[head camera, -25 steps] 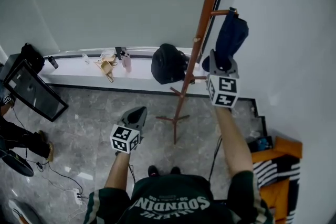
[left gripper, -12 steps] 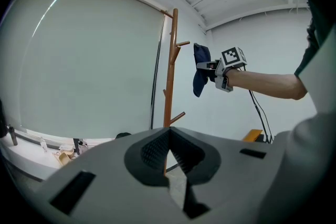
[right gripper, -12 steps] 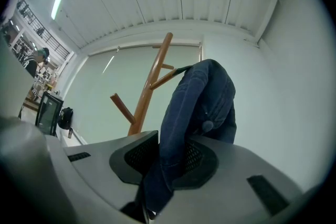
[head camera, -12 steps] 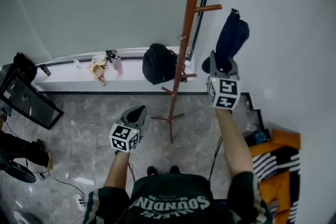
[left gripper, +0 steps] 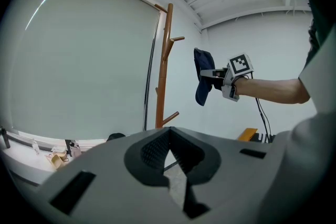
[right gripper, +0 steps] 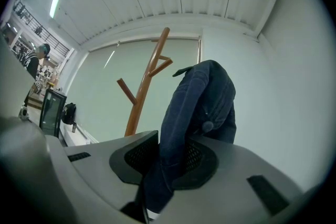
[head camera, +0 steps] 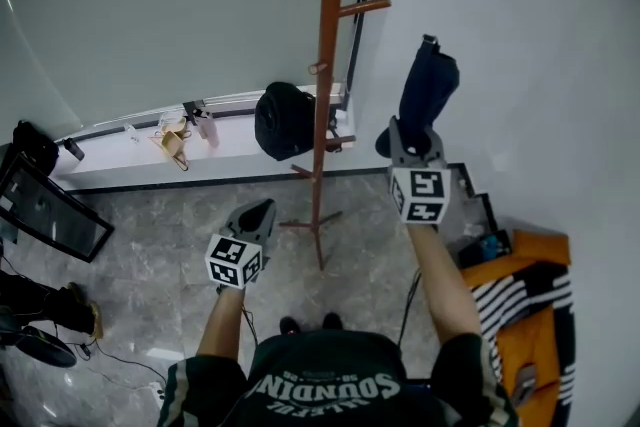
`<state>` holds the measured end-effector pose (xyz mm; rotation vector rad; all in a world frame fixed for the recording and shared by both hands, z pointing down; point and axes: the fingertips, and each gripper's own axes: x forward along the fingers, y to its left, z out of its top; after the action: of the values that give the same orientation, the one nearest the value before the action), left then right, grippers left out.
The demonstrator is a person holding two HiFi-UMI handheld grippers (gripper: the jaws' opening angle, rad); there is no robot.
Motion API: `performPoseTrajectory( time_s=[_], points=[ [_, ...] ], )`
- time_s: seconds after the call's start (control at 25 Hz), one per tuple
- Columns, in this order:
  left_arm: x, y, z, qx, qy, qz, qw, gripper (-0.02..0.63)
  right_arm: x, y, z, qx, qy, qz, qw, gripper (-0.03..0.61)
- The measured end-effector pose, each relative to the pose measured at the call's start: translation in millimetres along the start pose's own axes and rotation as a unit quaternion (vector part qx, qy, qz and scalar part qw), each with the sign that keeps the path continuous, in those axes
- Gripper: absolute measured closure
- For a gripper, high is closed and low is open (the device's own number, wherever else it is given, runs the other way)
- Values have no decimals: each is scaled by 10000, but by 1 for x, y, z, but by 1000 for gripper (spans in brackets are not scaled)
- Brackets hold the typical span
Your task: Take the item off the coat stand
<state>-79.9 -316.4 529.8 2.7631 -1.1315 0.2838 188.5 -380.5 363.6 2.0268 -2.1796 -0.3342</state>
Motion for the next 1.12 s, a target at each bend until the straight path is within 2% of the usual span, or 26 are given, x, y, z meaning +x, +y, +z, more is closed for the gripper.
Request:
performPoseTrajectory(
  time_s=[0.36, 0.64, 0.92, 1.12],
  points=[
    [14, -1, 10, 158, 15, -91, 9998, 612, -27, 18, -28, 101, 91, 338, 9993, 500],
    [14, 4, 23, 271, -46, -12, 9996, 612, -55, 32, -59, 171, 295, 513, 9981, 501],
    [12, 3, 20, 169, -57, 15, 9998, 612, -82, 60, -79, 167, 342, 643, 9972, 500],
    [13, 0, 14, 139, -18, -10, 9999, 612, -96, 81, -102, 232, 604, 817, 9946, 500]
  ],
)
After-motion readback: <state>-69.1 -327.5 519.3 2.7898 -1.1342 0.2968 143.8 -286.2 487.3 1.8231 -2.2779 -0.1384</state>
